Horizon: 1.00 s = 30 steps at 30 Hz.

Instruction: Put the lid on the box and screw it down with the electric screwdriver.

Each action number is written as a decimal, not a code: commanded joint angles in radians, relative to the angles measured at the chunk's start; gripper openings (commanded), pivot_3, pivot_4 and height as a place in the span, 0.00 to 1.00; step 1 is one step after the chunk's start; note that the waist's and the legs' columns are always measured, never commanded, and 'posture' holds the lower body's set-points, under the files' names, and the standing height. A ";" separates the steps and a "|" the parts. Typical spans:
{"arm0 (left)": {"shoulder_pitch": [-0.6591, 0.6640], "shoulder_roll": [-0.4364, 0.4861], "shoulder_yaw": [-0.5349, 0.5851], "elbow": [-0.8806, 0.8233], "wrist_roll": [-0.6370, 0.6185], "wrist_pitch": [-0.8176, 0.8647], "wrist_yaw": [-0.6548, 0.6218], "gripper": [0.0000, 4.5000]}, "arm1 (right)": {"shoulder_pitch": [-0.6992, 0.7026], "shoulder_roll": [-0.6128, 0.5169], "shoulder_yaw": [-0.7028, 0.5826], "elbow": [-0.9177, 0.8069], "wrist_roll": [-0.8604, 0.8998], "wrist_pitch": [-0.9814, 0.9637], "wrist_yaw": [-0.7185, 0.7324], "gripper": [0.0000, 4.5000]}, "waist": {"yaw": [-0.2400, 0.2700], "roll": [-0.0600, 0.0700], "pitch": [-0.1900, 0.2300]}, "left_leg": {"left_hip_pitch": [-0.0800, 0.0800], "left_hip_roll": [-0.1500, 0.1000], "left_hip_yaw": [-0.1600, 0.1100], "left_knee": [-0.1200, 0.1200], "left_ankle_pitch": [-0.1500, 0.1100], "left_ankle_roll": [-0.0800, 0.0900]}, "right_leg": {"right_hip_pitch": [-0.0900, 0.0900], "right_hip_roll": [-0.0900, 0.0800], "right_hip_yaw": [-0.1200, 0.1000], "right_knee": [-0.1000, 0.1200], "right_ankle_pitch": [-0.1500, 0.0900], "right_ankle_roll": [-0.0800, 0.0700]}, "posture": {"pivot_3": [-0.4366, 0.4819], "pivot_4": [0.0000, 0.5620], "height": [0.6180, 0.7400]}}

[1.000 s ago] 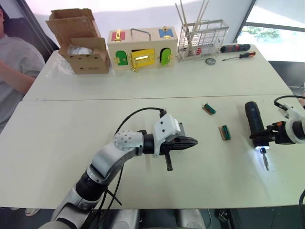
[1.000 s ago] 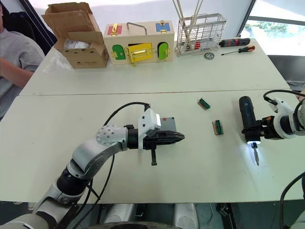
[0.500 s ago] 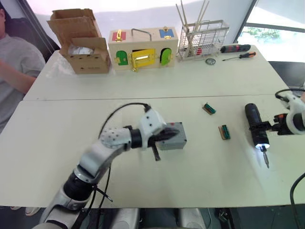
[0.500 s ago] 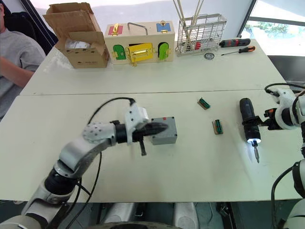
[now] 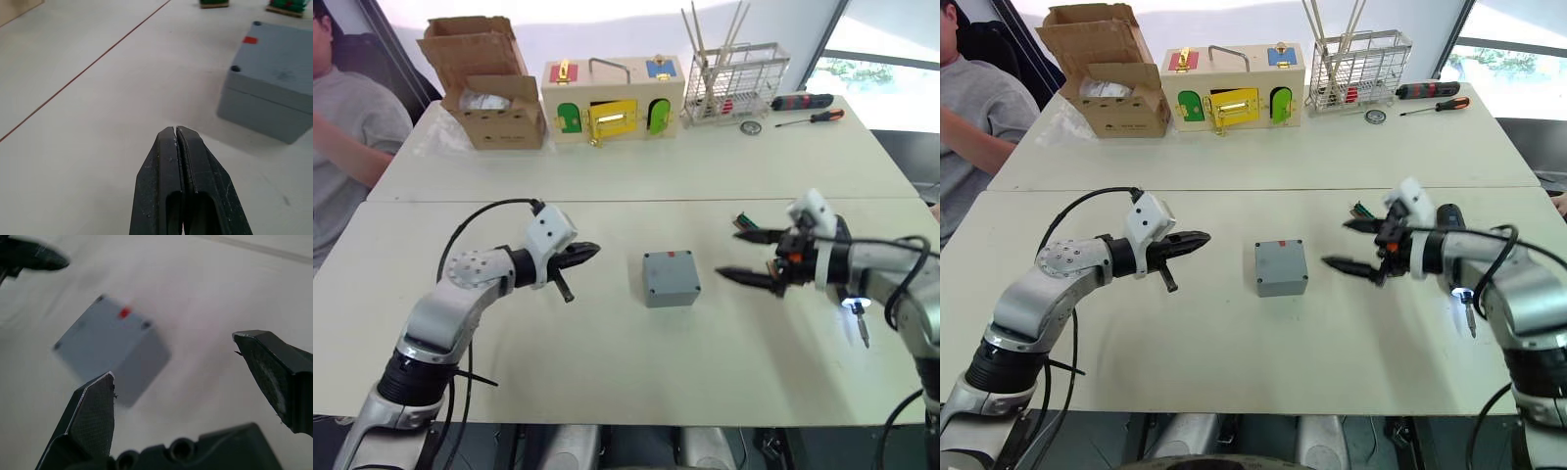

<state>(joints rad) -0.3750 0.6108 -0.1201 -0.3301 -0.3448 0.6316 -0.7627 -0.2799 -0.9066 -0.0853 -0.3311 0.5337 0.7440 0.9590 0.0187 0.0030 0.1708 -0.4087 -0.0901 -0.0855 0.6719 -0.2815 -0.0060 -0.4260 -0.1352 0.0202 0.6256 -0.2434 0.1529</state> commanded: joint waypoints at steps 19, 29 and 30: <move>-0.179 -0.182 -0.286 0.306 0.159 -0.206 -0.139 0.00 | 0.167 0.159 0.120 -0.254 0.109 0.173 -0.142 0.99 | -0.005 -0.003 -0.001 | 0.002 0.001 0.000 -0.002 0.000 -0.001 | -0.001 0.001 -0.001 0.002 0.000 0.000 | 0.48 0.27 0.95; -0.225 -0.194 -0.273 0.478 0.274 -0.354 -0.161 0.00 | 0.193 0.080 0.029 -0.320 0.101 0.185 -0.175 0.99 | -0.006 -0.003 -0.001 | 0.002 0.001 0.000 -0.002 0.000 0.000 | -0.001 0.001 -0.001 0.002 0.000 0.000 | 0.48 0.27 0.95; -0.216 -0.178 -0.260 0.465 0.279 -0.348 -0.157 0.00 | 0.193 0.056 0.019 -0.309 0.084 0.164 -0.164 0.99 | -0.006 -0.003 -0.001 | 0.002 0.001 0.000 -0.002 0.000 0.000 | -0.001 0.001 -0.001 0.002 0.000 0.000 | 0.48 0.27 0.95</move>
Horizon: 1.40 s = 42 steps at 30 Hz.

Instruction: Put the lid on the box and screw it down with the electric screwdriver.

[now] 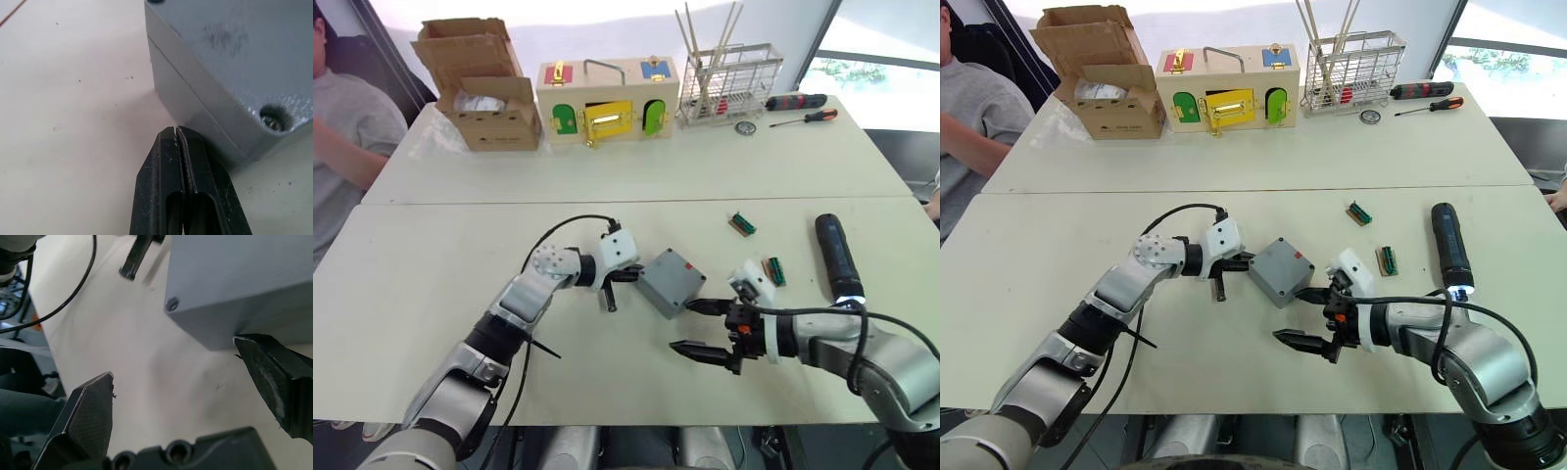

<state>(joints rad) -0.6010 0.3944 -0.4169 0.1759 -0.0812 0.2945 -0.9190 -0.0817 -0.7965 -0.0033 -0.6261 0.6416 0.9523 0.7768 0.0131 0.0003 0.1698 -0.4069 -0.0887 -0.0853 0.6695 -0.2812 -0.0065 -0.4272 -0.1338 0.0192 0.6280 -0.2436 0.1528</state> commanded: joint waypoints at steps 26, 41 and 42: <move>0.174 0.006 0.062 -0.322 -0.026 0.170 0.112 0.00 | -0.182 -0.091 0.150 0.244 -0.269 -0.331 0.224 0.99 | 0.000 0.000 0.000 | 0.001 0.001 0.001 0.000 0.000 0.000 | 0.000 0.000 0.000 0.001 0.000 0.000 | 0.48 0.27 0.95; 0.145 0.008 0.062 -0.289 -0.026 0.138 0.079 0.00 | -0.141 -0.089 0.112 0.145 -0.289 -0.243 0.140 0.99 | 0.000 -0.001 0.000 | 0.001 0.000 0.001 0.000 0.000 0.000 | 0.000 0.000 0.000 0.001 0.000 0.000 | 0.48 0.27 0.95; 0.148 0.022 0.067 -0.301 -0.026 0.148 0.072 0.00 | -0.154 -0.118 0.098 0.151 -0.295 -0.236 0.148 0.99 | 0.000 0.000 0.000 | 0.001 0.000 0.001 0.000 0.000 0.000 | 0.000 0.000 0.000 0.001 0.000 0.000 | 0.48 0.27 0.95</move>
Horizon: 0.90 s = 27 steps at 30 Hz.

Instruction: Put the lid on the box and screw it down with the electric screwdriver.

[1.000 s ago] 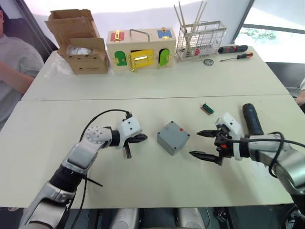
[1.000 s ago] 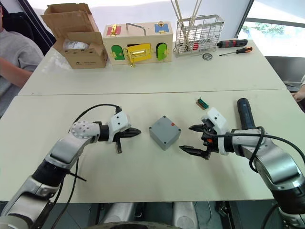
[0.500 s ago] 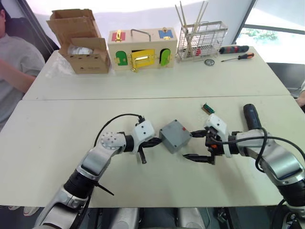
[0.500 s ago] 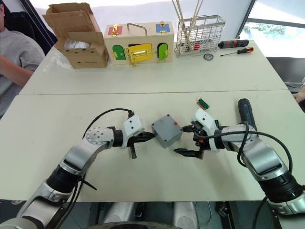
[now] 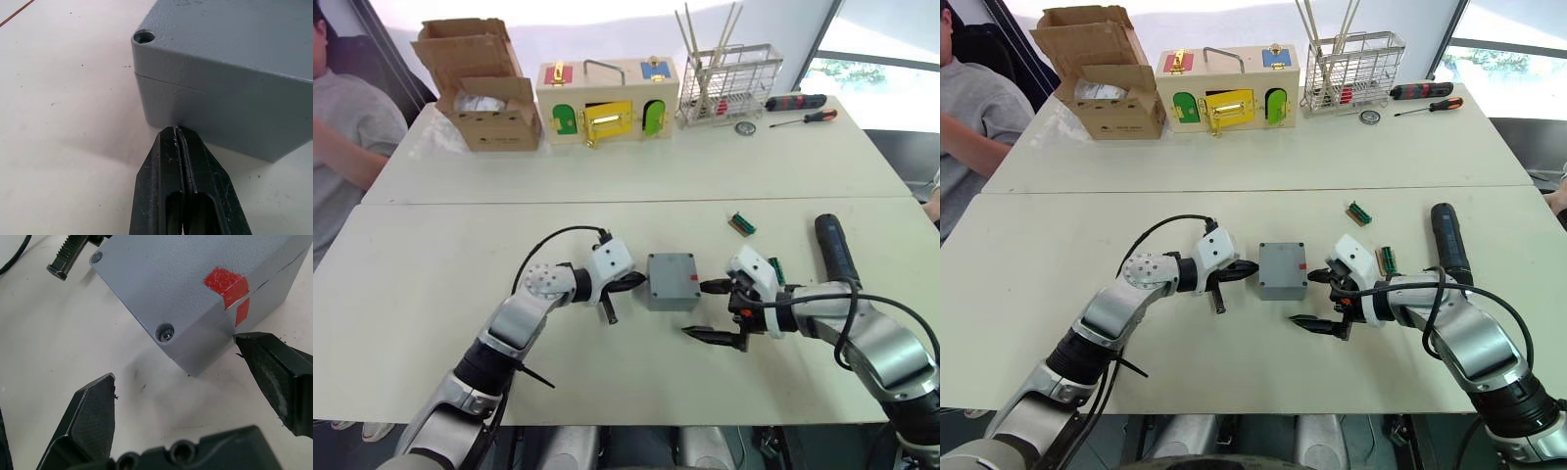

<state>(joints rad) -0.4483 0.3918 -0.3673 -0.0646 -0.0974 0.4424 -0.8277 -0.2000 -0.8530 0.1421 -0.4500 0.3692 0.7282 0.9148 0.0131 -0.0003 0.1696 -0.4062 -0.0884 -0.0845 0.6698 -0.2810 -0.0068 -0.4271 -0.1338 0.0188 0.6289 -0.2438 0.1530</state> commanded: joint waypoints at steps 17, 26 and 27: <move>-0.093 -0.055 0.263 -0.202 -0.300 0.212 0.054 0.00 | -0.279 0.090 -0.290 0.437 -0.020 -0.198 -0.128 0.99 | -0.003 -0.003 -0.001 | 0.000 0.000 0.001 0.001 0.000 0.000 | 0.000 0.000 0.000 0.000 0.000 0.000 | 0.48 0.27 0.95; -0.082 -0.096 0.167 -0.285 -0.315 0.260 0.082 0.00 | -0.361 0.275 -0.274 0.750 -0.097 -0.374 -0.259 0.61 | -0.004 -0.002 -0.001 | 0.000 0.000 0.001 0.002 0.000 -0.001 | -0.001 0.000 0.000 0.001 0.000 0.000 | 0.48 0.27 0.95; -0.083 -0.102 0.167 -0.289 -0.323 0.264 0.087 0.00 | -0.366 0.281 -0.272 0.765 -0.104 -0.382 -0.266 0.61 | -0.005 -0.002 -0.001 | 0.000 0.000 0.001 0.002 0.000 -0.001 | -0.001 0.000 0.000 0.001 0.000 0.000 | 0.48 0.27 0.95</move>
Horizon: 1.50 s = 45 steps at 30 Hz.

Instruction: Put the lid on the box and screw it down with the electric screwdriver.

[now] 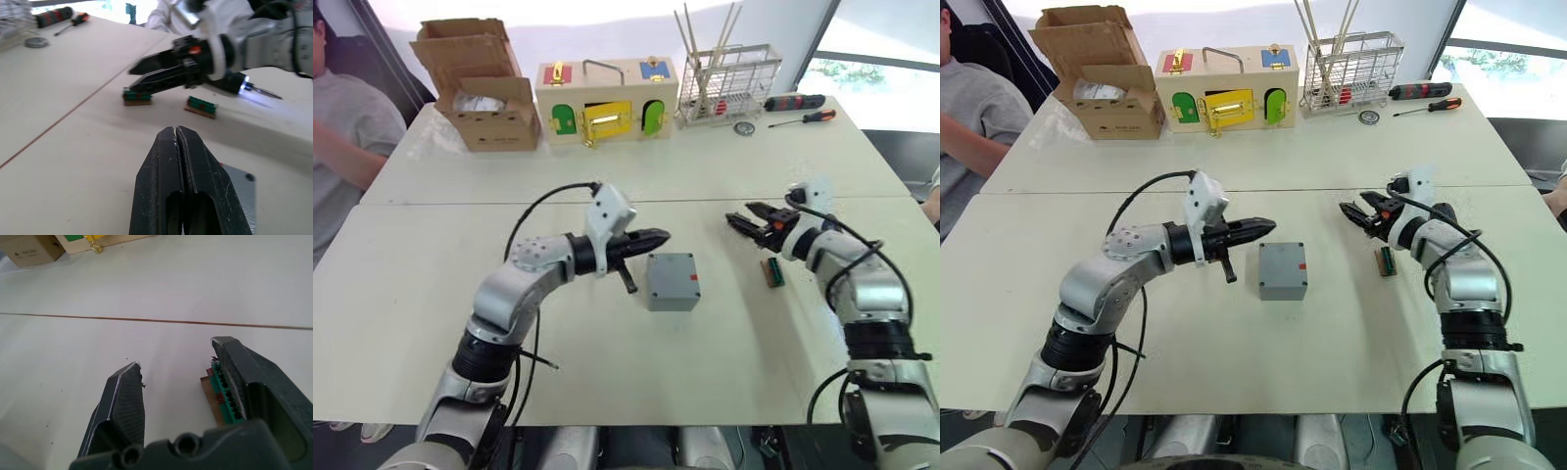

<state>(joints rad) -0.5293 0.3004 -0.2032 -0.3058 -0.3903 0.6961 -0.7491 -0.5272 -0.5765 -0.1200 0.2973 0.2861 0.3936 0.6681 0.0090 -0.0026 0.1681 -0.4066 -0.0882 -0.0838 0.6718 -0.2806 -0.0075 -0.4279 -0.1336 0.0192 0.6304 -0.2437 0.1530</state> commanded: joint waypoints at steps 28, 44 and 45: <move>0.051 0.128 -0.027 -0.104 0.002 0.007 0.014 0.00 | -0.159 0.058 0.025 0.271 -0.113 -0.162 -0.036 0.61 | -0.023 0.000 0.000 | 0.000 0.000 0.000 -0.002 0.000 0.000 | 0.000 0.000 0.000 -0.001 0.000 0.000 | 0.48 0.27 0.95; 0.063 0.128 -0.025 -0.073 0.024 -0.017 0.030 0.00 | -0.159 0.065 0.010 0.264 -0.111 -0.166 -0.054 0.01 | -0.023 0.000 0.000 | 0.000 0.000 0.000 -0.002 0.000 0.000 | 0.000 0.000 0.000 -0.001 0.000 0.000 | 0.48 0.27 0.95; 0.063 0.129 -0.020 -0.067 0.026 -0.022 0.032 0.00 | -0.161 0.064 0.006 0.258 -0.106 -0.165 -0.054 0.01 | -0.023 0.000 0.000 | 0.000 0.000 0.000 -0.002 0.000 0.000 | 0.000 0.000 0.000 -0.001 0.000 0.000 | 0.48 0.27 0.95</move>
<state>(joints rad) -0.4644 0.4260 -0.2447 -0.3607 -0.3714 0.7024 -0.7198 -0.6687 -0.5063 -0.0882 0.5937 0.1705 0.2376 0.6214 -0.0140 -0.0024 0.1681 -0.4064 -0.0882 -0.0840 0.6696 -0.2805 -0.0076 -0.4282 -0.1336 0.0193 0.6298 -0.2437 0.1530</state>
